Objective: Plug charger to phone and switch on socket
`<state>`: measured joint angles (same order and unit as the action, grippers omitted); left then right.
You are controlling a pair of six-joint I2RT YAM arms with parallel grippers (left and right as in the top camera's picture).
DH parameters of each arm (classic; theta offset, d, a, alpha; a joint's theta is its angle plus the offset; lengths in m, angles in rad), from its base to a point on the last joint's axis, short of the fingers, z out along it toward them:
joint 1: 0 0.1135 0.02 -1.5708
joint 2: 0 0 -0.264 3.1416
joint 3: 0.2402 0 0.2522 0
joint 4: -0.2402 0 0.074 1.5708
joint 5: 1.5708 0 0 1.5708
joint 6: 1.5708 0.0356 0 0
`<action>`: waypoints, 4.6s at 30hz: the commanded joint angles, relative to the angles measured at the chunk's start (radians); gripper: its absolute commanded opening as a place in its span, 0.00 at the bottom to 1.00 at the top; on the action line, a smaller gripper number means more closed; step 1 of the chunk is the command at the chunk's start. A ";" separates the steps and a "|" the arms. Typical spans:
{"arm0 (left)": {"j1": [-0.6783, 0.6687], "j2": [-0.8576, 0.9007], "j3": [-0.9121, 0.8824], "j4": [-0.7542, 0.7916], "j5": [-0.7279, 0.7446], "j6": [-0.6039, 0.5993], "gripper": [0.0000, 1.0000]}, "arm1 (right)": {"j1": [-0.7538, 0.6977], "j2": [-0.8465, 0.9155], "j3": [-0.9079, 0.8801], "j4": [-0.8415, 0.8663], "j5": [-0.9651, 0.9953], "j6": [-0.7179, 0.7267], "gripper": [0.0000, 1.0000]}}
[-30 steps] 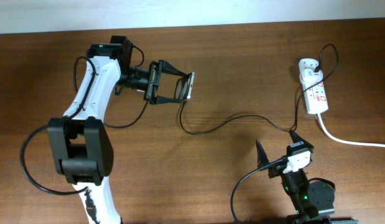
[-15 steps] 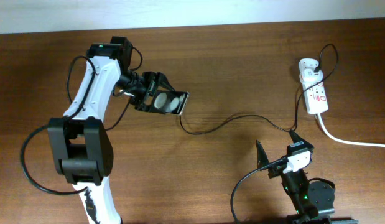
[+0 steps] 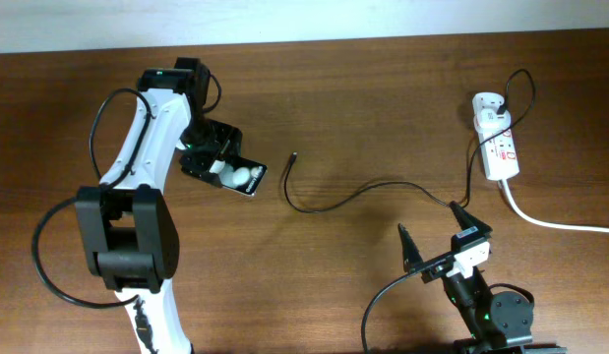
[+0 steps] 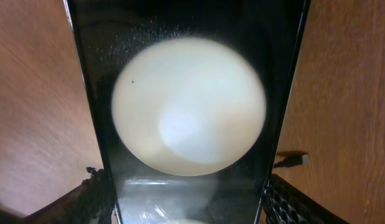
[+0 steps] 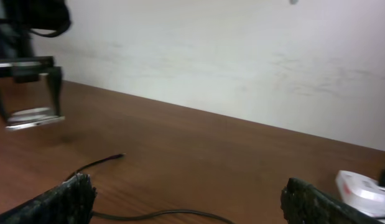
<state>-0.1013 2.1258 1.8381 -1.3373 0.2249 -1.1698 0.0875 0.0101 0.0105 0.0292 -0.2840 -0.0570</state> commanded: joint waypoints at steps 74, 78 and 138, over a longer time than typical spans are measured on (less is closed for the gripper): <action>-0.306 0.004 0.338 -0.148 0.063 -0.118 0.00 | 0.417 1.517 0.763 0.375 -0.019 1.139 0.43; -0.315 0.004 0.338 -0.138 0.067 -0.129 0.00 | 0.417 1.517 0.763 0.368 -0.018 1.139 0.42; -0.066 0.004 0.055 0.273 0.992 1.118 0.77 | -0.113 1.234 0.756 0.293 -0.478 1.180 0.04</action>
<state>-0.1707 2.1342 1.9327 -1.0760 1.0691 -0.0704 -0.0555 1.2266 0.7536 0.2707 -0.7689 1.0737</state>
